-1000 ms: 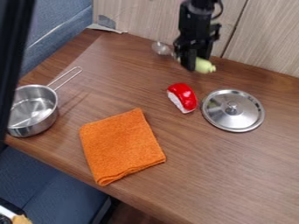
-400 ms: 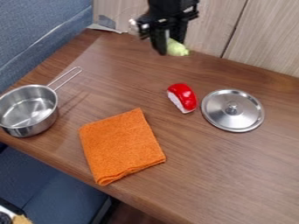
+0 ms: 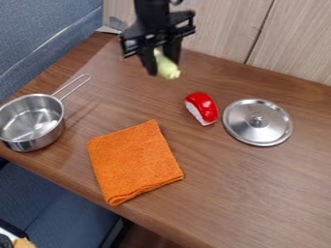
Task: Grab the yellow spoon and put it on top of the orange towel
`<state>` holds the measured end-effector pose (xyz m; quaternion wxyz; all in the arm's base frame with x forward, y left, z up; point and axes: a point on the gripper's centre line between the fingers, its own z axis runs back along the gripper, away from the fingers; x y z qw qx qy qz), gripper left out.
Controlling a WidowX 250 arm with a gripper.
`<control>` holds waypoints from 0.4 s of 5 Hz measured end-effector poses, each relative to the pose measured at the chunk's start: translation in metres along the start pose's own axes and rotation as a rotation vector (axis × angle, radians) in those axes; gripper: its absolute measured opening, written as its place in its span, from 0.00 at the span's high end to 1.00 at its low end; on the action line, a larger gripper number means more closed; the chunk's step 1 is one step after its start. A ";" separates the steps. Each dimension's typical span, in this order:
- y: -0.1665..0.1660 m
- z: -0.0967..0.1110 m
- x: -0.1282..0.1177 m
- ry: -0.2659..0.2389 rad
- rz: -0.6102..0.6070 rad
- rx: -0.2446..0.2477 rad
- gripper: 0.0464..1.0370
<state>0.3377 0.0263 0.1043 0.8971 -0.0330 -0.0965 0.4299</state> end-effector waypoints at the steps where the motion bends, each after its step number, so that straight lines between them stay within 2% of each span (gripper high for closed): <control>1: 0.018 -0.005 -0.015 0.012 -0.046 0.020 0.61; 2: 0.040 -0.016 -0.034 0.028 -0.097 0.044 0.61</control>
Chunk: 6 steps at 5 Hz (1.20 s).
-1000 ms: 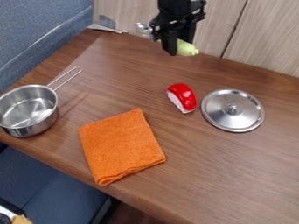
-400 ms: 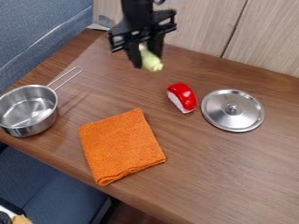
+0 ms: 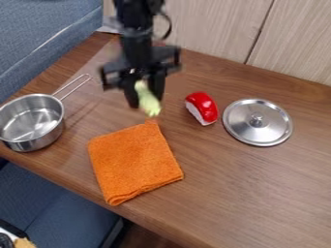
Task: Grab the yellow spoon and put it on top of the orange towel
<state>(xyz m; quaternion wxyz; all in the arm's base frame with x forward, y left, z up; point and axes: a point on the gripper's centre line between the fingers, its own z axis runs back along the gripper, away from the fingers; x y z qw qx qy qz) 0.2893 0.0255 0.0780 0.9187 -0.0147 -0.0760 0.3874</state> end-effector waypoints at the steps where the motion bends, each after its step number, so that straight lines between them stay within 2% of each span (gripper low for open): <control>1: 0.013 -0.016 -0.020 0.026 -0.044 0.028 0.61; 3: 0.020 -0.040 -0.047 0.051 -0.131 0.019 0.61; 4: 0.020 -0.047 -0.046 0.050 -0.125 0.029 0.61; 5: 0.018 -0.049 -0.044 0.043 -0.126 0.047 0.56; 6: 0.020 -0.049 -0.044 0.046 -0.099 0.080 0.26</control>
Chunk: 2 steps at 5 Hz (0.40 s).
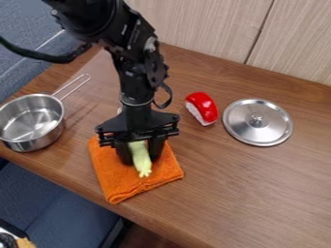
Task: Grab the yellow spoon and put it on top of the orange towel
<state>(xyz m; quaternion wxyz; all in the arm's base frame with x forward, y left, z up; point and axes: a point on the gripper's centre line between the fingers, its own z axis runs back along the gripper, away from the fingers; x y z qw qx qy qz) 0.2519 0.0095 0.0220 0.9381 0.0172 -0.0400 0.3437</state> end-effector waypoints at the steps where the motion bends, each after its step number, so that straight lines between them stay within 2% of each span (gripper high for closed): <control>1: 0.002 0.000 0.000 0.000 0.008 0.015 0.04; 2: -0.001 0.003 -0.002 -0.001 -0.005 0.033 0.04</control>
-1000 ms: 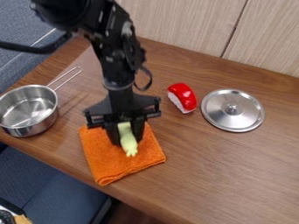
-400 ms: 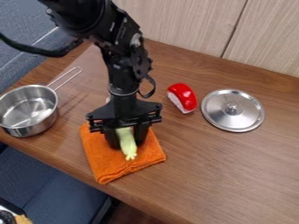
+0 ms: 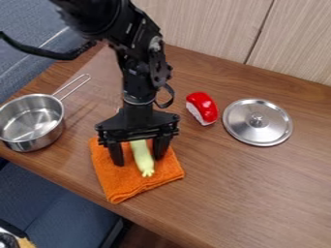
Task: Grab the yellow spoon and put it on top of the orange towel
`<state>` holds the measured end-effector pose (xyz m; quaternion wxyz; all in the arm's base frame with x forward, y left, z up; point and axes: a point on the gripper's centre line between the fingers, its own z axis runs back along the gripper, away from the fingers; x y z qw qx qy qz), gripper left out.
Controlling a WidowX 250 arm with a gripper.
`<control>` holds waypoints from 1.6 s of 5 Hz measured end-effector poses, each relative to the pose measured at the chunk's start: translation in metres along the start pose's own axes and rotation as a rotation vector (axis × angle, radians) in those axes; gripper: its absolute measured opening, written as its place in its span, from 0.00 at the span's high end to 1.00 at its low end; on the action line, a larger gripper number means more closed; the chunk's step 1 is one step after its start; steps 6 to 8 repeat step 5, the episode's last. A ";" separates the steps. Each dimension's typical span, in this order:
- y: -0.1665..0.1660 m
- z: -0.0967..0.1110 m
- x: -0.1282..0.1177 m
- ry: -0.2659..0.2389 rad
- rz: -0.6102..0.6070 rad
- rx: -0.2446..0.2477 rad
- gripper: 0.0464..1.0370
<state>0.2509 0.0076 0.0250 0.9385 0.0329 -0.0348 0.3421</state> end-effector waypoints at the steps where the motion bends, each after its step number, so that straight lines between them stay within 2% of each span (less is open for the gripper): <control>1: 0.000 0.013 0.002 -0.005 0.002 -0.003 0.04; 2: 0.000 0.040 0.012 -0.046 0.009 0.013 0.04; 3: 0.001 0.068 0.019 -0.065 0.021 -0.049 0.04; 8: 0.003 0.070 0.020 -0.067 0.022 -0.051 0.04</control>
